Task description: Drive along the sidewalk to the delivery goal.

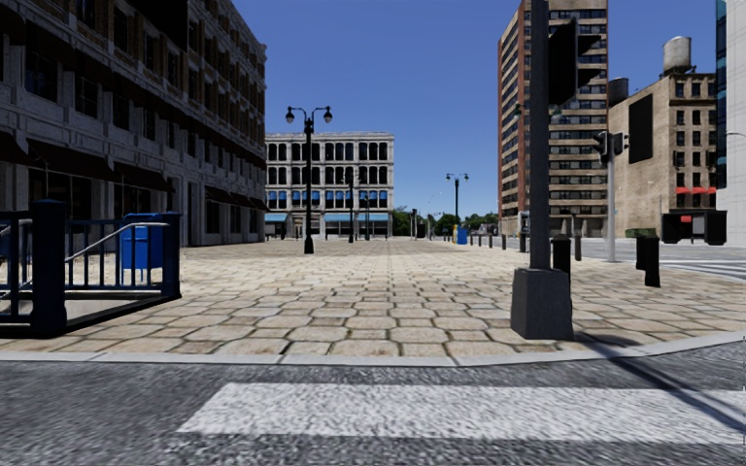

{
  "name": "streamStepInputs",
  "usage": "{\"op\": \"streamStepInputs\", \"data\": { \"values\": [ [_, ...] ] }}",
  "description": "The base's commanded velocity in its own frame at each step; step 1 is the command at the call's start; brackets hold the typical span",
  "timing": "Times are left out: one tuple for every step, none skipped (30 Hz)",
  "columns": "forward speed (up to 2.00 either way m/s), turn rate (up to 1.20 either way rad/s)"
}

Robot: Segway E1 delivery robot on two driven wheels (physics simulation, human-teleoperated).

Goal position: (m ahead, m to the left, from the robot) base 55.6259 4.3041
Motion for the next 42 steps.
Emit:
{"op": "streamStepInputs", "data": {
  "values": [
    [1.79,0.00],
    [1.79,0.00],
    [1.79,0.00],
    [1.79,0.00],
    [1.79,0.00],
    [1.79,0.00],
    [1.79,0.00],
    [1.79,0.00],
    [1.79,0.00],
    [1.79,0.00],
    [1.79,0.00],
    [1.79,0.00],
    [1.79,0.00],
    [1.79,0.00],
    [1.79,0.00],
    [1.79,0.00],
    [1.79,0.00],
    [1.79,0.00],
    [1.79,0.00],
    [1.79,0.00],
    [1.79,0.00],
    [1.79,0.00],
    [1.79,0.00],
    [1.79,0.00],
    [1.79,0.00],
    [1.79,0.00],
    [1.79,0.00],
    [1.79,0.00],
    [1.79,0.00],
    [1.79,0.00],
    [1.79,0.00],
    [1.79,0.00],
    [1.79,0.00],
    [1.79,0.00],
    [1.79,0.00],
    [1.79,0.00],
    [1.79,0.00],
    [1.79,0.00],
    [1.79,0.00],
    [1.79,0.00],
    [1.79,0.00],
    [1.79,0.00]
  ]
}}
